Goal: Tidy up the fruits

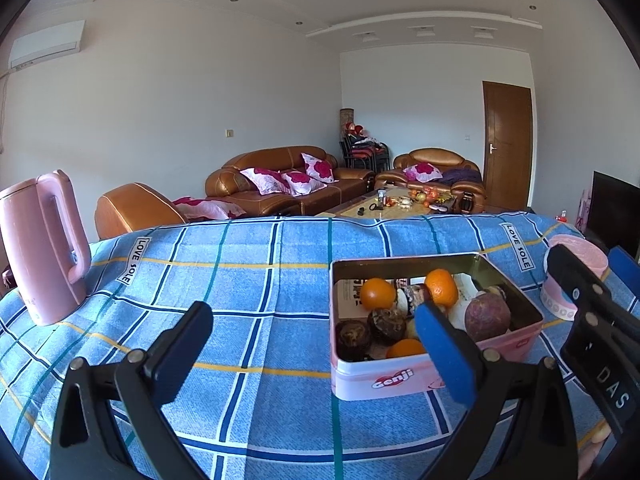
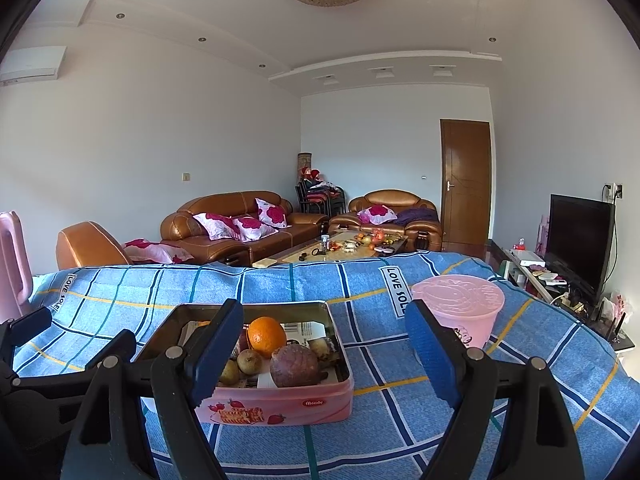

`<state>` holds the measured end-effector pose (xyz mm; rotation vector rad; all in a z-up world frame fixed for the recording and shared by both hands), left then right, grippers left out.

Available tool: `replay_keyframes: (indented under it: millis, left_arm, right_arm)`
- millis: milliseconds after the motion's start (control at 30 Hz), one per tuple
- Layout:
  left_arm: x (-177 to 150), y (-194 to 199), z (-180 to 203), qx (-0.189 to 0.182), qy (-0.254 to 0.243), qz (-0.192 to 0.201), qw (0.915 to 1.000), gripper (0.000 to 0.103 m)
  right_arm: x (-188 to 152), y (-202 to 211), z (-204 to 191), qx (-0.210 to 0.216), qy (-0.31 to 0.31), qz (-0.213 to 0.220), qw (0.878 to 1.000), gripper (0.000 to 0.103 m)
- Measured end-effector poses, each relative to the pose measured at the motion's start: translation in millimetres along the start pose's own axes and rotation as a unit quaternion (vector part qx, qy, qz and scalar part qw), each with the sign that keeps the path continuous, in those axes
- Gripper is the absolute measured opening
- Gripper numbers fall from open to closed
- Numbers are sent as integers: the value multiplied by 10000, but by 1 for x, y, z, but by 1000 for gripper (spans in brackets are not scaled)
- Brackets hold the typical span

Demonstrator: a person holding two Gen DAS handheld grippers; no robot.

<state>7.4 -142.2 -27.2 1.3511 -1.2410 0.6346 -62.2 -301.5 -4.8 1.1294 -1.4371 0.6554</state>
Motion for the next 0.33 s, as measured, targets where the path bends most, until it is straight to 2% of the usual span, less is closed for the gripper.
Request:
replay_keyframes:
  millis: [100, 333]
  left_arm:
    - [-1, -1, 2, -141, 23, -1, 9999, 103]
    - [-1, 0, 2, -133, 7, 3, 9999, 103]
  right_arm:
    - [-1, -1, 0, -11, 1, -30, 10000, 84]
    - [-1, -3, 2, -57, -28, -72, 10000, 84]
Point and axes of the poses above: each gripper's, at about its wrist camera, not at the fingertips, and y roughly against the way its jaws point, z to its right, x to its top, the point moved 7 cm from there along -y, roughly the way its jaws point, and after that the axes turned 12 degrees about -y, right-handed, at the moved point
